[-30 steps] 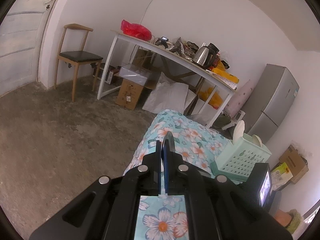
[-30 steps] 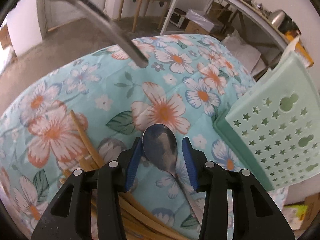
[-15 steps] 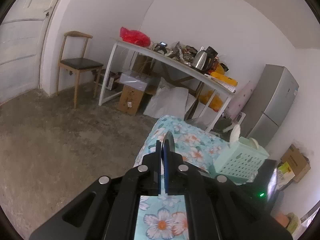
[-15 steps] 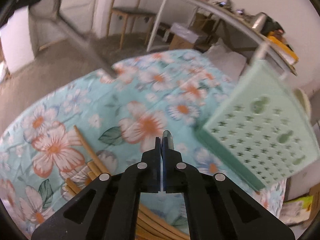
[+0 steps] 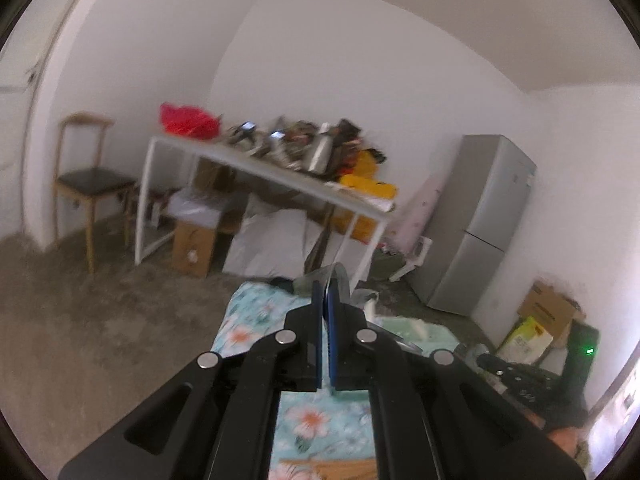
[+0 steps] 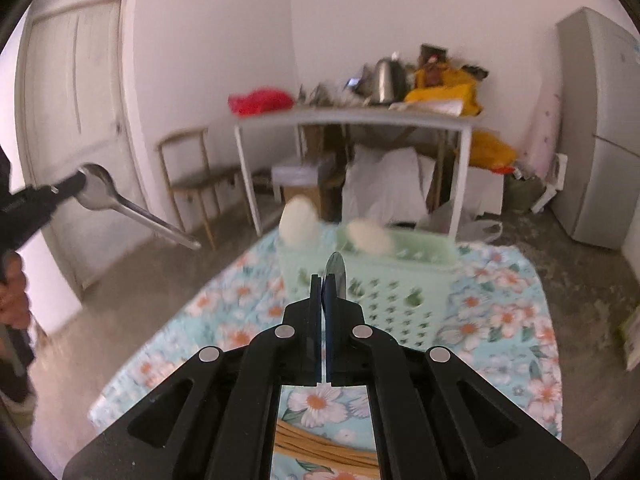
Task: Organize utensils
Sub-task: 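Lift the metal spoon with the right gripper while the left gripper drops its spoon into the green basket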
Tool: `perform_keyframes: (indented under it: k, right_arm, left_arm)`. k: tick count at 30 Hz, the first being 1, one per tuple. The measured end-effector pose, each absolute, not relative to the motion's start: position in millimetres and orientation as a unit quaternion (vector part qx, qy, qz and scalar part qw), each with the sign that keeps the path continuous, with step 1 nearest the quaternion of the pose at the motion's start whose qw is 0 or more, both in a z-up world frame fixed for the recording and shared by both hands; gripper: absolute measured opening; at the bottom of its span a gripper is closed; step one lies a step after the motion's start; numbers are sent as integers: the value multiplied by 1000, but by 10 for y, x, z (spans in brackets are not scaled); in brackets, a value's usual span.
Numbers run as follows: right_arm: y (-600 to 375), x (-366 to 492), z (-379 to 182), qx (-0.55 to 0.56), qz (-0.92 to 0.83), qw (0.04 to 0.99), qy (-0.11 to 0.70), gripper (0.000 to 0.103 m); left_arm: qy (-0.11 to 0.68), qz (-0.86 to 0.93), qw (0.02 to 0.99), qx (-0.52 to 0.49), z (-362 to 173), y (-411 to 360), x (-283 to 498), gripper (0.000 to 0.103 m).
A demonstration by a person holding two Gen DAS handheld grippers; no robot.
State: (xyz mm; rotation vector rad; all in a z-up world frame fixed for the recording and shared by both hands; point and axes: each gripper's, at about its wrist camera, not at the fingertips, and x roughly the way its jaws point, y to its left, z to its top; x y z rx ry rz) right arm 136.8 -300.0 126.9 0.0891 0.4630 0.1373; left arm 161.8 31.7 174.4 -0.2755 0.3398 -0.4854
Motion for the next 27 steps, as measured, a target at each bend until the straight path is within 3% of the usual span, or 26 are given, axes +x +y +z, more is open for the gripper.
perform_keyframes:
  k: [10,18,27]
  right_arm:
    - [-3422,1164,1456,104,67,977,174,0]
    - [-3539,1131,1460,111,67,977,168,0]
    - [-3605,1064,1406,114,67,977,166,0]
  left_arm:
    - [121,-240,963,30,2123,-646,1814,1]
    - [104,-198,961,165,1989,-1095,1845,1]
    - [119,-186,950,219,1828,-1470,2009,1]
